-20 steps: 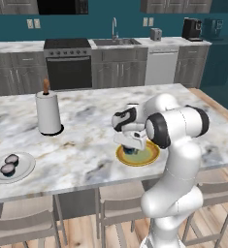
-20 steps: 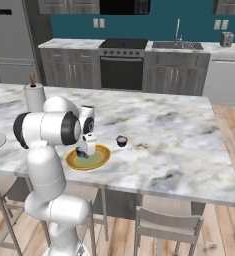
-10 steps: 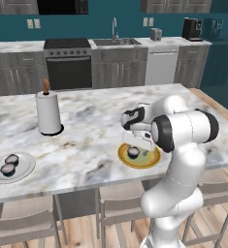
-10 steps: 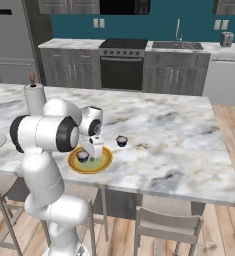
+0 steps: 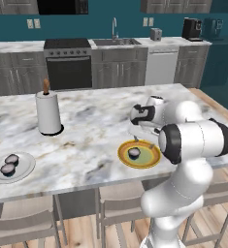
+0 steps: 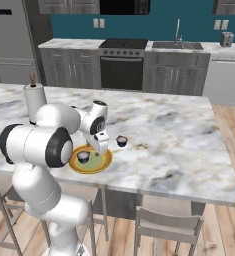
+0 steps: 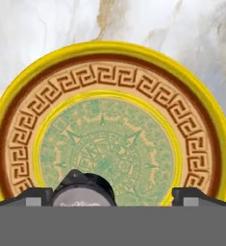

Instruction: Place two yogurt containers on each plate.

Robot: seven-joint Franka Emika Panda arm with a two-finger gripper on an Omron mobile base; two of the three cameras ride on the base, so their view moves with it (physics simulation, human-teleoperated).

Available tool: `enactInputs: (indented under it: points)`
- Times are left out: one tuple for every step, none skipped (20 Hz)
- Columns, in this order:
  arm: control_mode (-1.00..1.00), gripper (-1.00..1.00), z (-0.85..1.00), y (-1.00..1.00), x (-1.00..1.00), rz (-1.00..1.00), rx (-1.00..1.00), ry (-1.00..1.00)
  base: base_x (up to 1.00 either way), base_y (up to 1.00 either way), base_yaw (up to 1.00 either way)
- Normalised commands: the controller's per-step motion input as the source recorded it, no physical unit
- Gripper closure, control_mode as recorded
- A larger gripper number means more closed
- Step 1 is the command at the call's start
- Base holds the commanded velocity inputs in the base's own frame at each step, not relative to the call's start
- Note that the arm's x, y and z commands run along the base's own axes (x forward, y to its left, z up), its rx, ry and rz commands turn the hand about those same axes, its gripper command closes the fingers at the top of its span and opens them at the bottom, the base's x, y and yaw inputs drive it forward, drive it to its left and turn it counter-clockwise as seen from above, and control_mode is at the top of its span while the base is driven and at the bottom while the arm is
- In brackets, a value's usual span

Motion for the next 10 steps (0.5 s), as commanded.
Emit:
enactInputs:
  points:
    - [-1.0,-1.0,0.64,-0.28,0.0,0.0,0.0,-0.04,0.0,0.0,0.0]
    - [-1.0,-1.0,0.59,-0.4,0.0,0.0,0.0,0.0,0.0,0.0,0.0]
    - [-1.0,-1.0,0.44,-0.44,0.0,0.0,0.0,0.0,0.0,0.0,0.0]
    - [-1.0,-1.0,0.4,-0.41,0.05,0.0,0.0,0.0,0.0,0.0,0.0]
    - [-1.0,-1.0,0.26,-0.34,0.16,0.0,0.0,0.0,0.0,0.0,0.0]
    - [-1.0,-1.0,0.19,-0.39,0.16,0.0,0.01,0.0,0.0,0.0,0.0]
    - [-1.0,-1.0,0.02,-0.17,0.1,0.01,0.05,-0.02,0.0,0.0,0.0]
    - [-1.0,-1.0,0.0,0.0,0.0,0.04,0.03,0.0,0.0,0.0,0.0]
    - [-1.0,-1.0,-0.01,-0.09,0.0,0.07,0.0,0.0,0.0,0.0,0.0]
    - [-1.0,-1.0,0.0,-0.29,0.0,0.07,0.0,-0.03,0.0,0.0,0.0]
